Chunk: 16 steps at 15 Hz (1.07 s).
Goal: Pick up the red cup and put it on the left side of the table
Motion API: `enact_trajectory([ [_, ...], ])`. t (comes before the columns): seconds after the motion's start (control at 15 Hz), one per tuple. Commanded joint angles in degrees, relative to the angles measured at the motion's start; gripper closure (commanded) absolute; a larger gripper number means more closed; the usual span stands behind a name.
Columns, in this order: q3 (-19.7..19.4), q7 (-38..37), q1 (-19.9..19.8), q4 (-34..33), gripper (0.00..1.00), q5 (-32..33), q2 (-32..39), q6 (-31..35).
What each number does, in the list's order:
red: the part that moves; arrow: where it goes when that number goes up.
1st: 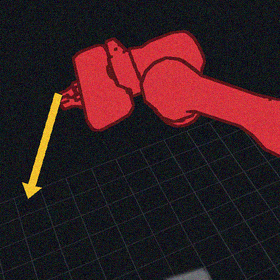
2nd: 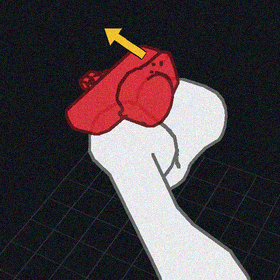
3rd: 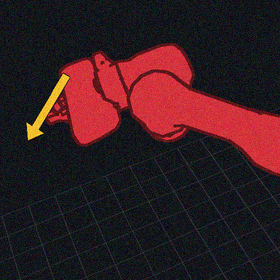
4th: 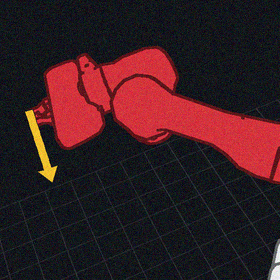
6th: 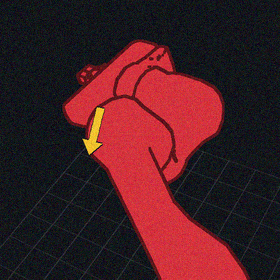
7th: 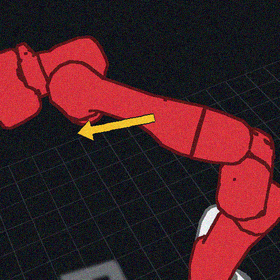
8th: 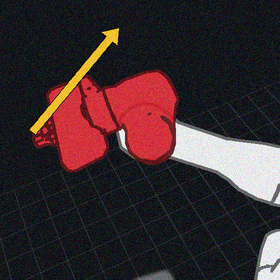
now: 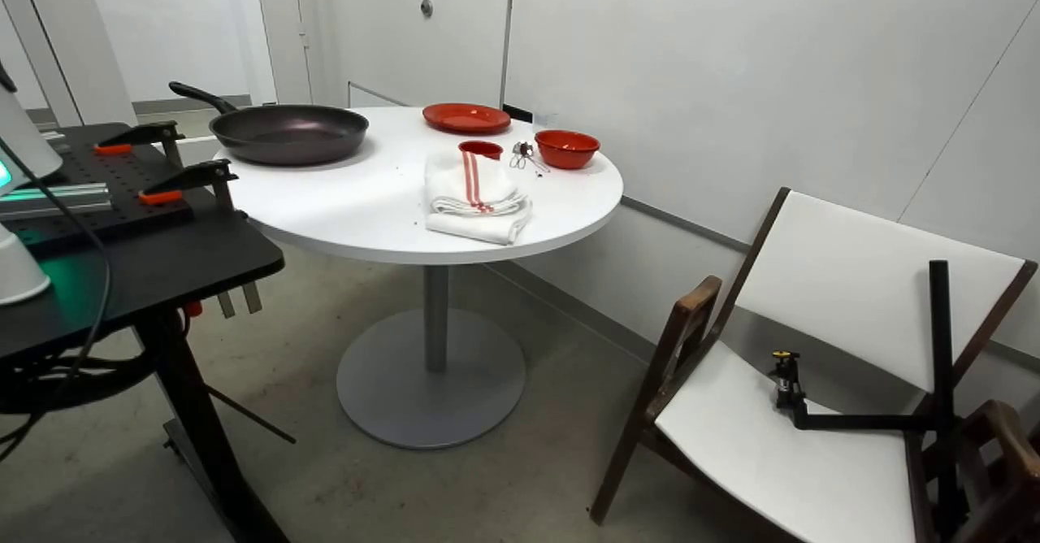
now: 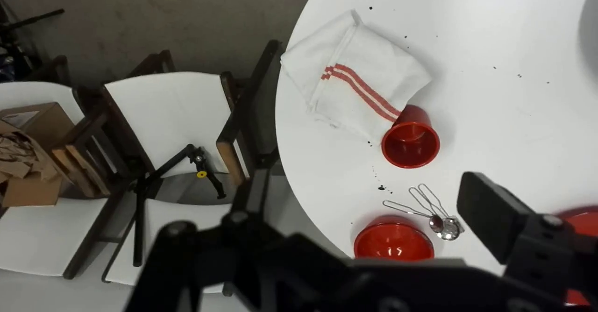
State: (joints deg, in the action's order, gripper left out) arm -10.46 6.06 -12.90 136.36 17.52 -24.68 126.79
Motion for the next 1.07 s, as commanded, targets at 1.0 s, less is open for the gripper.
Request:
enact_trajectory([
  [1.0, 2.22, 28.21, 4.84, -17.03, 0.00, -2.61, 30.69, 7.89],
])
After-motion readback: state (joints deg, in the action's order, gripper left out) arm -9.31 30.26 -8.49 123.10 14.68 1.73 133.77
